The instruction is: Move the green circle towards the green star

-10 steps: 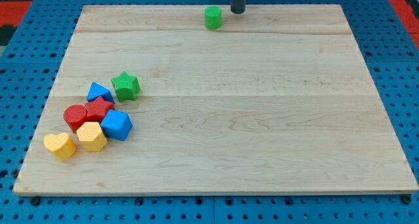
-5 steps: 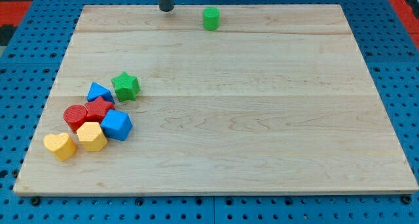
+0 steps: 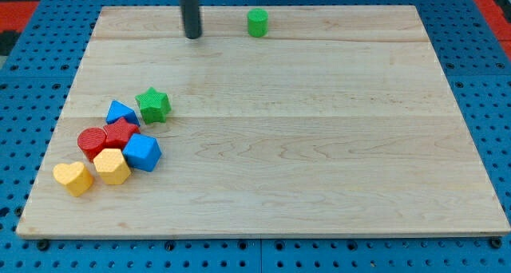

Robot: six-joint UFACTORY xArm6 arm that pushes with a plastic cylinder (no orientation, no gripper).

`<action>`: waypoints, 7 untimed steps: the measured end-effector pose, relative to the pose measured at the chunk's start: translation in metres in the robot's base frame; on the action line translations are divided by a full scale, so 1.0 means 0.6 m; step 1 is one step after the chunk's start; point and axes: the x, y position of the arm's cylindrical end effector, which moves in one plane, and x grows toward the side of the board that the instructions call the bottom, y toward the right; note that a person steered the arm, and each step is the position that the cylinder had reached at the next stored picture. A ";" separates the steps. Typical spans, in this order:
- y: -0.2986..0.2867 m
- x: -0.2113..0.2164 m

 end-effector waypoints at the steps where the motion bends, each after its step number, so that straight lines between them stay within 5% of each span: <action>1: 0.033 -0.071; 2: 0.134 -0.101; 4: 0.210 -0.057; 5: 0.232 -0.101; 6: 0.262 -0.053; 7: 0.187 0.023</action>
